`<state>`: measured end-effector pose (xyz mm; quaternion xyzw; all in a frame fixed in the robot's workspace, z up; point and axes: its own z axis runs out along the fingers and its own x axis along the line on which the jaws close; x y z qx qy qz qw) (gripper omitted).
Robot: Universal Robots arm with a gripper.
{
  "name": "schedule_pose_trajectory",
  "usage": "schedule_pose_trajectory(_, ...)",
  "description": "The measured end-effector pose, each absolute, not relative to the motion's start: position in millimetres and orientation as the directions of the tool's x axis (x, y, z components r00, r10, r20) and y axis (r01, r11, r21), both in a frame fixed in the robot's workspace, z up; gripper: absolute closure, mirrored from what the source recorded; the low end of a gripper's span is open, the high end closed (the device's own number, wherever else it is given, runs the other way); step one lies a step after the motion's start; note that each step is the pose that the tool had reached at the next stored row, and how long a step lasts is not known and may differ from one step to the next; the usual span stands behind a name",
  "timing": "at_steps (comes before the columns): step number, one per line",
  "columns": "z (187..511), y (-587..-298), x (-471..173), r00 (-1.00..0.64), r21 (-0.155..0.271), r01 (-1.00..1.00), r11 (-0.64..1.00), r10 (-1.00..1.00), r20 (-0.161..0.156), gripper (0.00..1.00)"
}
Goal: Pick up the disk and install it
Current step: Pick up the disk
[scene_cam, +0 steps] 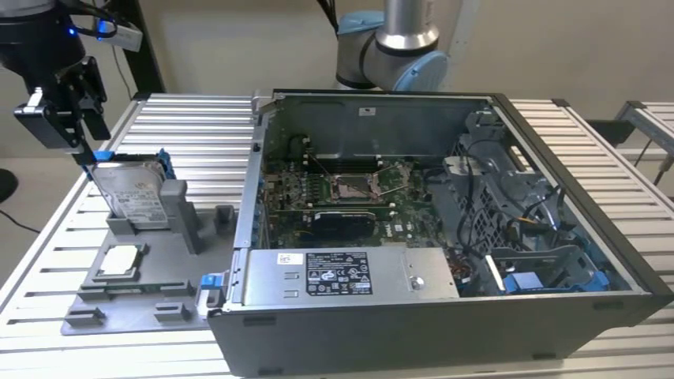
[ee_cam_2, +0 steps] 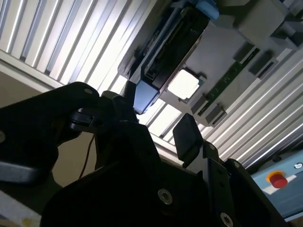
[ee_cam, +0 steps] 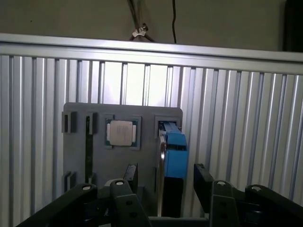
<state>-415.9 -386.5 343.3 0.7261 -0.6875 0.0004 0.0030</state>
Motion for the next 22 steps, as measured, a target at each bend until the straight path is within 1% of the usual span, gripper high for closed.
schedule_pose_trajectory(22,320,-386,-415,0.063,0.003,-0.998,-0.063,-0.998,0.002,0.0)
